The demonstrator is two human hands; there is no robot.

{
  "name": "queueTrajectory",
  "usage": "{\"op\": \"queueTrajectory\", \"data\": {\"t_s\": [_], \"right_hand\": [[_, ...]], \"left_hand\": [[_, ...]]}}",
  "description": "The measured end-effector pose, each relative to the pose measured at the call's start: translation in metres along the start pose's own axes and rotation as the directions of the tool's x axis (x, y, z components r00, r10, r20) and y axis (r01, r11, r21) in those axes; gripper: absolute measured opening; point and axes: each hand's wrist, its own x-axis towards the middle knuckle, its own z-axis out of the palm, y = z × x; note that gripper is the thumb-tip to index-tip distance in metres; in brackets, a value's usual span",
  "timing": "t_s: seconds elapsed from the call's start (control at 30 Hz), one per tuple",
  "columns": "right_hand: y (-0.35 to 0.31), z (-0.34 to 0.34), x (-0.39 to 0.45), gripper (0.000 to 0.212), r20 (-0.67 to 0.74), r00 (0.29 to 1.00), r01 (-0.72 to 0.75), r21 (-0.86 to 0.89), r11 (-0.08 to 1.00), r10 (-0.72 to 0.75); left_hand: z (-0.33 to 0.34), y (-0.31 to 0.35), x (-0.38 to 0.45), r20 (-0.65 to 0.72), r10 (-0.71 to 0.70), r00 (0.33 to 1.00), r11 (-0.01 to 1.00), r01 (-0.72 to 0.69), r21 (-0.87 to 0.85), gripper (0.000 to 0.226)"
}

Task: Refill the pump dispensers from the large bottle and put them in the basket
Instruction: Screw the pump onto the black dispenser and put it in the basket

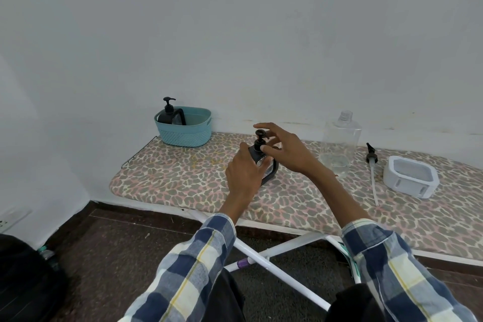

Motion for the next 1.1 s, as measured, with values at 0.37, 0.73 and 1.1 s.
{"op": "queueTrajectory", "data": {"t_s": [0.37,0.73,1.1], "right_hand": [[0.025,0.049,-0.014,0.124,-0.073,0.956,-0.290,-0.059,0.955,0.286],[-0.026,0.079,0.032,0.091,-0.209,0.968,-0.140,0.010,0.990,0.140],[-0.075,0.095,0.123,0.085,-0.205,0.978,-0.036,0.025,0.999,0.040]], "left_hand": [[-0.022,-0.038,-0.007,0.180,0.081,0.980,0.996,-0.074,-0.047,0.054],[-0.070,-0.062,0.021,-0.093,0.132,0.987,0.982,-0.143,-0.124,0.056],[-0.123,-0.125,0.089,-0.160,0.213,0.964,0.973,-0.224,-0.054,0.064]]}}
